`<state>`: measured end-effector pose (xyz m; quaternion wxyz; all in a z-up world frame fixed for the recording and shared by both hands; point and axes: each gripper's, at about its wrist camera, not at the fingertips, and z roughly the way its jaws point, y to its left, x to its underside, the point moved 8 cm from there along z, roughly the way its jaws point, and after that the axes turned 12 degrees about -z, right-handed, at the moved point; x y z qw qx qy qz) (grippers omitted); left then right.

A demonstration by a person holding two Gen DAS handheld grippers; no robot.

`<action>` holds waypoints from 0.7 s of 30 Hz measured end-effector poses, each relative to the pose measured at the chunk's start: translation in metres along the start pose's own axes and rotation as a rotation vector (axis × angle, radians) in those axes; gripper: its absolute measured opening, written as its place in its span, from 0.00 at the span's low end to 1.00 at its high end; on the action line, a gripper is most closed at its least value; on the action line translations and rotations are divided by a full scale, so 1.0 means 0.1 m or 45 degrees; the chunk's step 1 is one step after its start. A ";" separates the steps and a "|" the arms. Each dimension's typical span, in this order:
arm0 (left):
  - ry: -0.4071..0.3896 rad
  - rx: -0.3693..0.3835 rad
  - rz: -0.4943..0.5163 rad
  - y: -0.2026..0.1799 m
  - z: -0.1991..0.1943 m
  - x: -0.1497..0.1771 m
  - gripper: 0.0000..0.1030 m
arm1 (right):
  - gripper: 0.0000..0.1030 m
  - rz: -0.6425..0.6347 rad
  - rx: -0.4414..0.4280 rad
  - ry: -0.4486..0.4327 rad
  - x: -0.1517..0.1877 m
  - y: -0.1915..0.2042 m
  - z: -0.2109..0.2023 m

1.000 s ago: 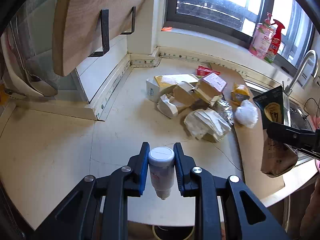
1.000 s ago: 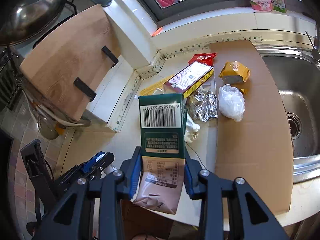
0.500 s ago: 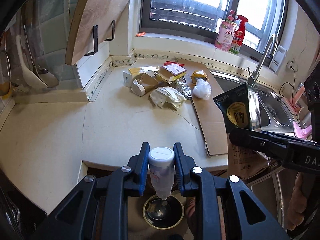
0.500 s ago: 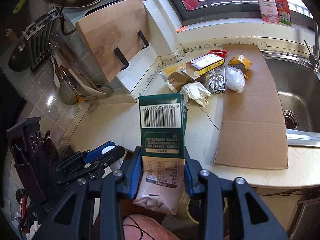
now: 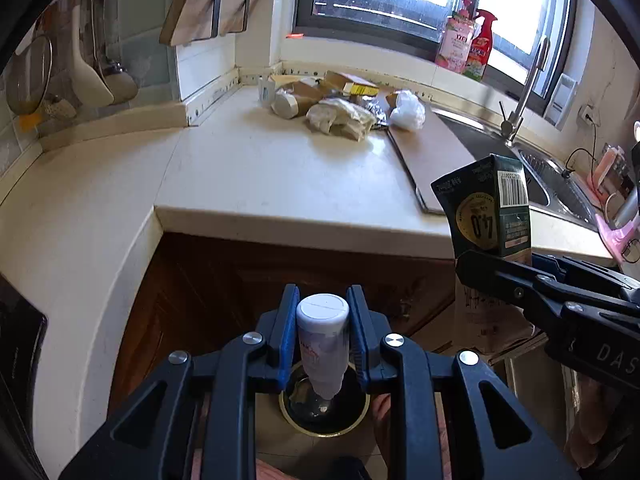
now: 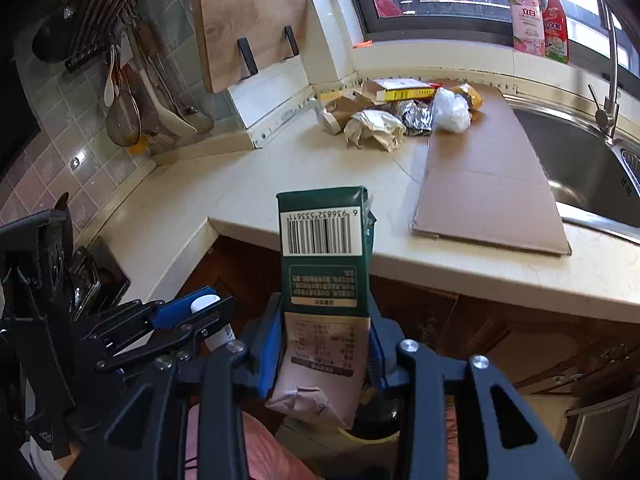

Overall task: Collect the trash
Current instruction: 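Carry the bottle and carton down over the bin and open both tools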

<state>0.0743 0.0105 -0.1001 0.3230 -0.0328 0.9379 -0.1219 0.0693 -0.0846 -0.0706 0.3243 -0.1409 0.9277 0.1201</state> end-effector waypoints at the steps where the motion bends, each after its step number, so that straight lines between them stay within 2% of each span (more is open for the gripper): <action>1: 0.014 -0.011 0.003 0.02 0.06 0.08 0.22 | 0.36 0.007 0.003 0.006 0.06 0.00 0.04; 8: 0.151 -0.025 -0.029 0.14 0.54 0.58 0.22 | 0.36 0.043 0.024 0.108 0.53 -0.12 0.42; 21: 0.385 -0.018 -0.069 0.27 1.38 1.17 0.22 | 0.36 0.089 -0.018 0.328 1.35 -0.27 1.22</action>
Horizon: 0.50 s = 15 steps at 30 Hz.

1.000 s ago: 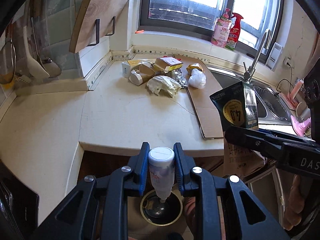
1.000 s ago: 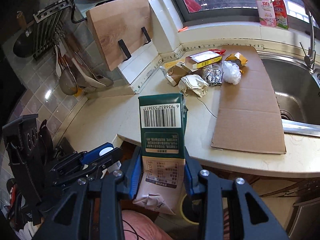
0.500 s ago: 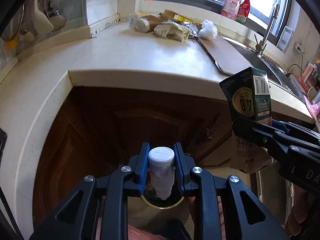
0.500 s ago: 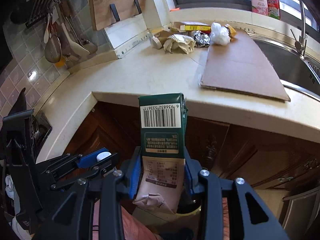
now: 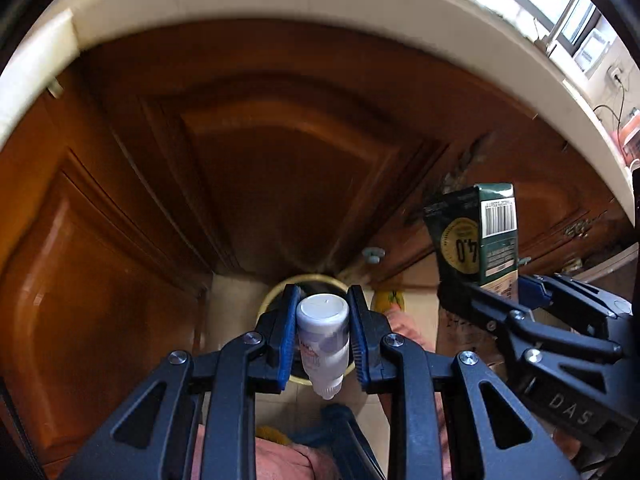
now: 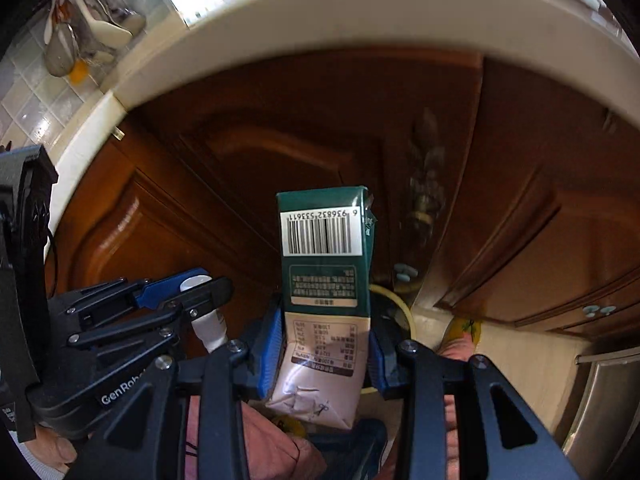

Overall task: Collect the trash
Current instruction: 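Carry the bottle and carton down over the bin and open both tools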

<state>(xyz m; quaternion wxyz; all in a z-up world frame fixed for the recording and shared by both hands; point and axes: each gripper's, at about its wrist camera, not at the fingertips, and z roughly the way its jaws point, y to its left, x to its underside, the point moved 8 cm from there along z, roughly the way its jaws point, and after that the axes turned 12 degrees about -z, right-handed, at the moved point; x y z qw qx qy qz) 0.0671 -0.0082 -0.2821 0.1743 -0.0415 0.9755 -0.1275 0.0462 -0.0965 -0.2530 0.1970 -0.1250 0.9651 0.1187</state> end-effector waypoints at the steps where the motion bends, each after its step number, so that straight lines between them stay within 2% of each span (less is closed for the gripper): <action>1: 0.018 0.000 -0.002 0.01 0.07 0.02 0.22 | 0.36 0.008 -0.005 0.014 0.03 -0.02 0.07; 15: 0.253 -0.045 -0.005 0.12 1.04 0.32 0.22 | 0.36 0.093 -0.056 0.212 0.43 -0.23 0.92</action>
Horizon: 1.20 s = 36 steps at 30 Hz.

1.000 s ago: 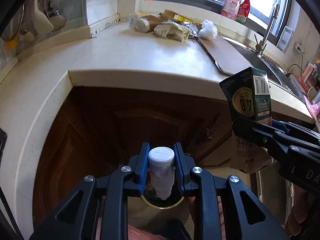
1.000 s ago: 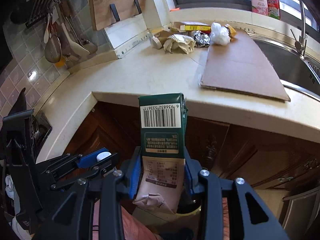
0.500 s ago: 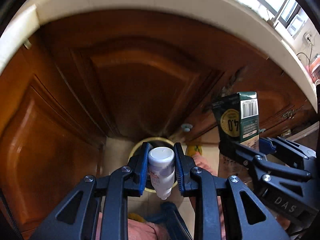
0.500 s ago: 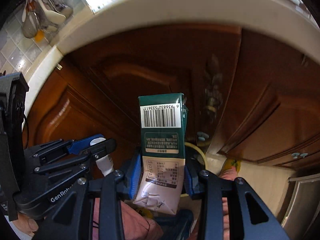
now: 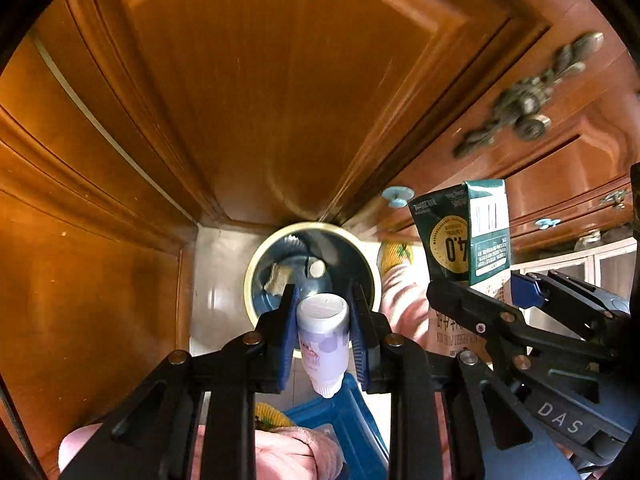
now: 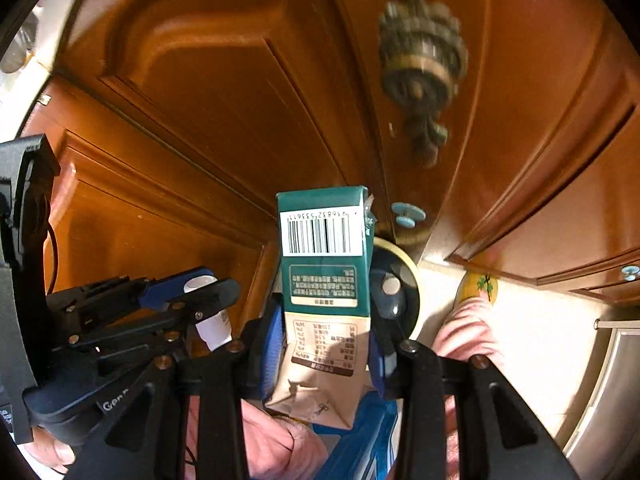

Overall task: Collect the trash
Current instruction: 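Carry the bottle and carton down over the bin and open both tools, then raise both tools back up to the counter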

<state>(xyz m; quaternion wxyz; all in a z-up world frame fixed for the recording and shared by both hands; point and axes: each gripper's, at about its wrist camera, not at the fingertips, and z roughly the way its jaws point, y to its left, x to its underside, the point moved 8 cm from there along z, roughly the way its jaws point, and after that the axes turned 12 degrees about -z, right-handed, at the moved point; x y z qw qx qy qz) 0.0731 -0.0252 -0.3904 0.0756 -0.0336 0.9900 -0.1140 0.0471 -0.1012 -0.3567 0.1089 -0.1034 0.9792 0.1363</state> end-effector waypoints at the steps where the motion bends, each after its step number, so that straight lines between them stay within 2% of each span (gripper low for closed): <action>1: 0.009 -0.004 0.001 0.01 0.04 -0.01 0.22 | 0.36 0.004 0.002 0.012 0.01 -0.01 0.04; 12: 0.066 -0.037 0.037 0.08 0.23 0.04 0.22 | 0.37 0.041 -0.016 0.100 0.02 -0.05 0.24; 15: 0.065 -0.044 0.053 0.06 0.23 0.04 0.28 | 0.37 0.042 -0.024 0.119 0.03 -0.02 0.27; 16: 0.062 -0.051 0.056 0.06 0.23 0.05 0.34 | 0.37 0.043 -0.021 0.123 0.04 -0.02 0.28; 23: 0.046 -0.066 0.008 0.20 0.19 0.01 0.57 | 0.37 0.061 -0.018 0.116 0.05 -0.05 0.27; 36: -0.004 -0.060 -0.027 0.26 0.01 -0.04 0.60 | 0.38 0.030 -0.016 0.079 0.01 0.01 0.15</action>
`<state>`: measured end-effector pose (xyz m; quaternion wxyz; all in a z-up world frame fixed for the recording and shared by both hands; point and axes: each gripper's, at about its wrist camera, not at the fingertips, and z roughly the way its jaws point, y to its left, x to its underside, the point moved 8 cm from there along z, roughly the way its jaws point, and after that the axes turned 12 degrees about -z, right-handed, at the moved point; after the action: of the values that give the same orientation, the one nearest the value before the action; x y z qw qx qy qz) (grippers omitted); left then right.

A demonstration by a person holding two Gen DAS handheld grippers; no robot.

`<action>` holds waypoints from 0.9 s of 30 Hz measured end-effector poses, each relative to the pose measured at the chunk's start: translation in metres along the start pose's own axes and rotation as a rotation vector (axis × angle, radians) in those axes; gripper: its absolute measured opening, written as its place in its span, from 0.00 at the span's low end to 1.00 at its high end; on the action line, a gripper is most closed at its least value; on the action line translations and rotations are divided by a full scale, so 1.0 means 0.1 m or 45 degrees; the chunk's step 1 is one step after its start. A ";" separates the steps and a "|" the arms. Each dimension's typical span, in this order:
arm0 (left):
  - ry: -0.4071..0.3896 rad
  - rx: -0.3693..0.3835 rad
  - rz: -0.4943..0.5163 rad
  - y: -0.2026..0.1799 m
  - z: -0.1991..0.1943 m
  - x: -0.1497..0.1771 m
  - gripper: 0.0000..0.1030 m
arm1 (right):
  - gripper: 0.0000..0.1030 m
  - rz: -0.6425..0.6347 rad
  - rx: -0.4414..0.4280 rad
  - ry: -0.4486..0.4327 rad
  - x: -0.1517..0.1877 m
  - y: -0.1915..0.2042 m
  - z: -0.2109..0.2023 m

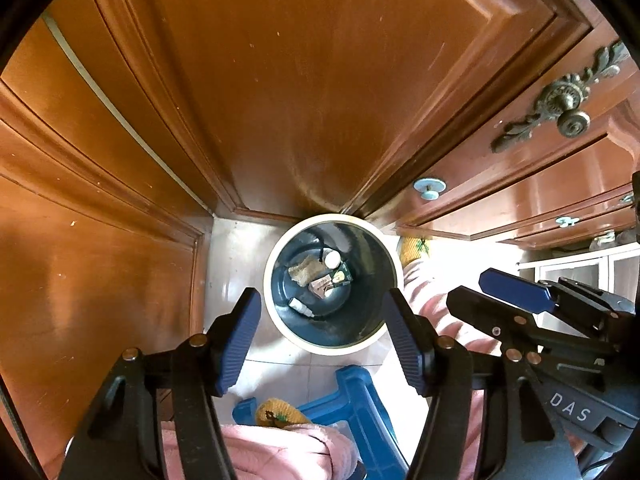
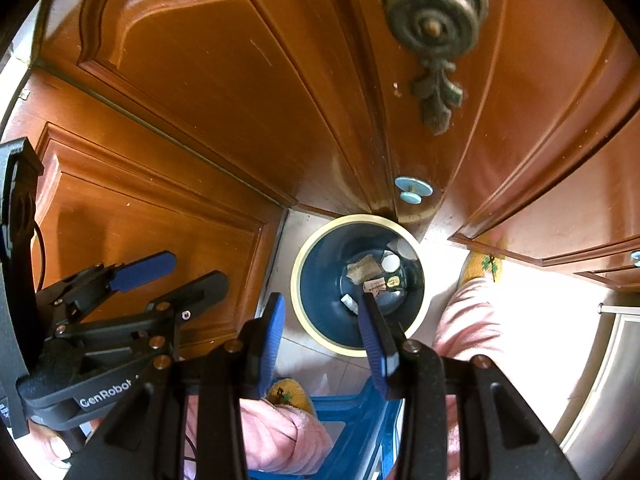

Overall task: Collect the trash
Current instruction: 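Raise both tools back up to the counter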

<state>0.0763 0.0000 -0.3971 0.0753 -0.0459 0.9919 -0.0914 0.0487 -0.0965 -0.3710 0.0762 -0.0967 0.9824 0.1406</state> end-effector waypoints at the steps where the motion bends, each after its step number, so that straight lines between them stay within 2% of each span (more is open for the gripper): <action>1: -0.005 0.002 0.001 0.00 -0.03 0.00 0.60 | 0.38 -0.002 0.002 -0.007 -0.01 0.00 -0.02; 8: -0.081 0.022 0.005 -0.02 -0.39 -0.08 0.60 | 0.37 -0.025 0.031 -0.077 -0.09 0.07 -0.33; 17: -0.224 0.065 0.001 -0.08 -1.11 -0.15 0.60 | 0.37 -0.091 0.060 -0.214 -0.18 0.27 -0.90; 27: -0.415 0.110 0.056 -0.27 -2.03 -0.29 0.60 | 0.37 -0.166 0.086 -0.419 -0.40 0.48 -1.83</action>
<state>0.0746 0.0123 -0.1907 0.2391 -0.0353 0.9625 -0.1235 0.0548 -0.0981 -0.1775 0.2482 -0.1332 0.9524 0.1162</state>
